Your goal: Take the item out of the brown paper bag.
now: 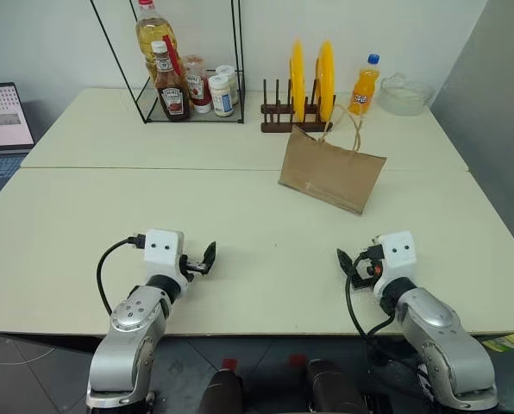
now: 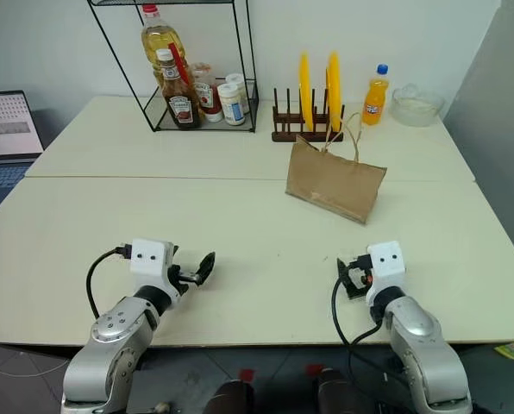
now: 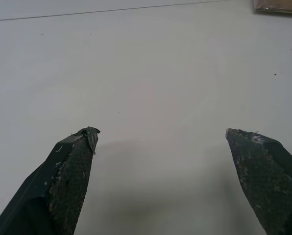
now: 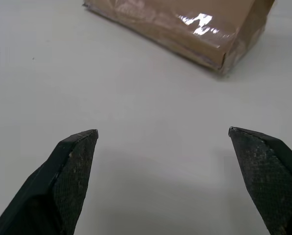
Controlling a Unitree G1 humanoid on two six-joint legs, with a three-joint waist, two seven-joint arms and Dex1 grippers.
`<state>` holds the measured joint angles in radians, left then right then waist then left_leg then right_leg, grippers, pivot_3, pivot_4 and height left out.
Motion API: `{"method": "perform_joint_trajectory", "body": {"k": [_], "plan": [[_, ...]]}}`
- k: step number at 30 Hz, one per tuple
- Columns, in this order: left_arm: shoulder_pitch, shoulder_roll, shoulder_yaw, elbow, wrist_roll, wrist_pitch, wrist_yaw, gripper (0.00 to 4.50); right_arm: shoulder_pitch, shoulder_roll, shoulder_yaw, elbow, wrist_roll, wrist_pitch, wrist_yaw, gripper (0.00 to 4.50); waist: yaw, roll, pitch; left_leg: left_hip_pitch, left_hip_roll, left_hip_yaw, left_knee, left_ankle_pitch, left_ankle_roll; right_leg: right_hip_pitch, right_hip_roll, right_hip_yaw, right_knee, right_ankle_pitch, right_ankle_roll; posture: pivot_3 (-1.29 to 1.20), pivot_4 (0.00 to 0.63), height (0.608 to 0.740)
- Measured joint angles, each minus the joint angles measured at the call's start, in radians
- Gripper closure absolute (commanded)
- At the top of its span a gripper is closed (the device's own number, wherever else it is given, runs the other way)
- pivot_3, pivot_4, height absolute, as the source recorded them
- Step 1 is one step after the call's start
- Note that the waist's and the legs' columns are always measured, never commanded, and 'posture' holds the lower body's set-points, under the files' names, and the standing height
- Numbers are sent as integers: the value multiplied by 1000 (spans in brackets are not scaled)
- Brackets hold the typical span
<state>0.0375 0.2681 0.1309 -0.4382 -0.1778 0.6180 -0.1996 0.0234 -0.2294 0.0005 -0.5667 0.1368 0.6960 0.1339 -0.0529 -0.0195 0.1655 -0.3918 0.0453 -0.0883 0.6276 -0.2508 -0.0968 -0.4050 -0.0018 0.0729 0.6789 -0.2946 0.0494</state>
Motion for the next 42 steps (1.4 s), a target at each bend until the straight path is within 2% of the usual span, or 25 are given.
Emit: {"method": "perform_joint_trajectory", "body": {"k": [13,20,27,33,35,37,42], "plan": [[-48,7,38,44,-28,-7,-5,41,-5,2,-10,42,-42,-33,-24,0,3,0,0,0,0,0,0,0,0,0,0,0,0,0,0,0,150,740],[-208,162,-60,48,-81,-8,-220,41,-117,-82,-84,39,-8,-21,39,0,3,0,0,0,0,0,1,0,0,0,0,0,1,1,1,0,150,740],[-447,287,-99,112,-186,10,-474,41,-338,-213,-147,105,59,45,150,0,-3,0,3,0,0,0,0,0,0,0,0,0,1,2,-2,0,150,740],[-650,381,-105,190,-291,57,-671,41,-637,-283,-133,317,149,107,291,0,-6,0,14,-1,0,0,0,0,0,0,0,-1,1,4,-4,0,150,740],[-668,388,-105,196,-307,69,-697,41,-676,-290,-130,365,154,112,304,0,-4,0,14,-2,0,0,0,0,0,0,0,-2,1,4,-5,0,150,740],[-685,422,-106,219,-331,97,-747,41,-799,-291,-72,574,152,125,354,0,-6,2,21,-5,0,1,2,0,1,-4,-1,-2,1,4,-4,0,150,740],[-730,440,-94,247,-335,98,-767,41,-1012,-270,-9,908,121,62,437,0,-7,2,22,-5,0,1,2,0,1,-4,-1,-2,2,5,-4,0,150,740]]}}
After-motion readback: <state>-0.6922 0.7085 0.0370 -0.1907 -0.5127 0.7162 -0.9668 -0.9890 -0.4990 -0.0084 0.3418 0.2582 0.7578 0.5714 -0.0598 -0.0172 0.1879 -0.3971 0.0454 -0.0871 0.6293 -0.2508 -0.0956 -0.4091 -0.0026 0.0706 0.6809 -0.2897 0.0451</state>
